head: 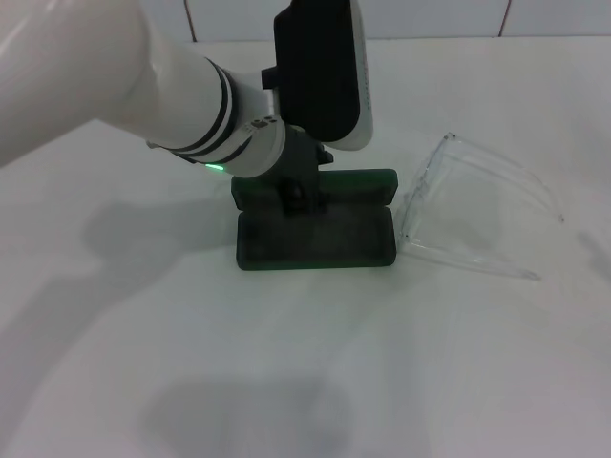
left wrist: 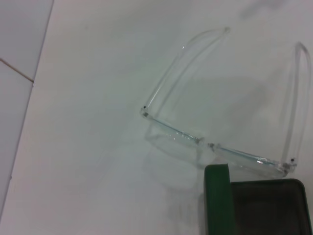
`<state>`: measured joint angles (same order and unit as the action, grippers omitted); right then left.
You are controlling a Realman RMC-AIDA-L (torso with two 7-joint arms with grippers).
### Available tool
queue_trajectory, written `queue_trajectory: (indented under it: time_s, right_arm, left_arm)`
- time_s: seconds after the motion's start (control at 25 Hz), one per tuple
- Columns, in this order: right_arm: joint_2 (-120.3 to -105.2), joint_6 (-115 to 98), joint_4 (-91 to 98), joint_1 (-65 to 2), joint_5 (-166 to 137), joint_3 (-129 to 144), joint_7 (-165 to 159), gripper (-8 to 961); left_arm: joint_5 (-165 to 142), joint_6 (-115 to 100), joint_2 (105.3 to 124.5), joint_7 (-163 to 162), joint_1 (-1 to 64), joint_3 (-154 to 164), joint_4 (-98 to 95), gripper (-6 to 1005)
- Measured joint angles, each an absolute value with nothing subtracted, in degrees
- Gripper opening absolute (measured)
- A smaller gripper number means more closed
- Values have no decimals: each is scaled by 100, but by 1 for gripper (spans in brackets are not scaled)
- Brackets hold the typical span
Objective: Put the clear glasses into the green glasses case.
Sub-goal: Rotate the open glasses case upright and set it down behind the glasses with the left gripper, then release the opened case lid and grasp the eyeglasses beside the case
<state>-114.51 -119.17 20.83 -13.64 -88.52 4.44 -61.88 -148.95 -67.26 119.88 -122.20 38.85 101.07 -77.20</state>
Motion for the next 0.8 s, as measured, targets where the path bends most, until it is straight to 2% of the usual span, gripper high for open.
queue_trajectory:
  time_s: [0.08, 0.36, 0.56, 0.6, 0.64, 0.8]
  right_arm:
    - [-11451, -11917, 2083, -1362, -8853, 456, -6187, 794]
    - [-11443, -11755, 2136, -1377, -8914, 536, -6142, 794]
    - [-11303, -11315, 2381, -1520, -9009, 860, -6399, 794]
    - [-11243, -10993, 2548, -1611, -9075, 1112, -6739, 794]
    - [-11121, -10399, 2994, -1809, -9313, 1737, -7582, 793]
    - [-11003, -10122, 3750, -2094, -9766, 2536, -8492, 793]
  left_arm:
    - [-14897, -6740, 11988, -12219, 3863, 10107, -7788, 369]
    - [-14868, -6976, 11988, -12253, 3712, 10078, -8350, 429]
    - [-14611, -7388, 11988, -12341, 3688, 9967, -8886, 429]
    - [-14456, -7462, 11988, -12381, 3684, 9871, -9002, 429]
    - [-14247, -7544, 11988, -12423, 3675, 9751, -9118, 429]
    - [-13143, -7679, 11979, -12412, 3517, 9049, -9434, 428]
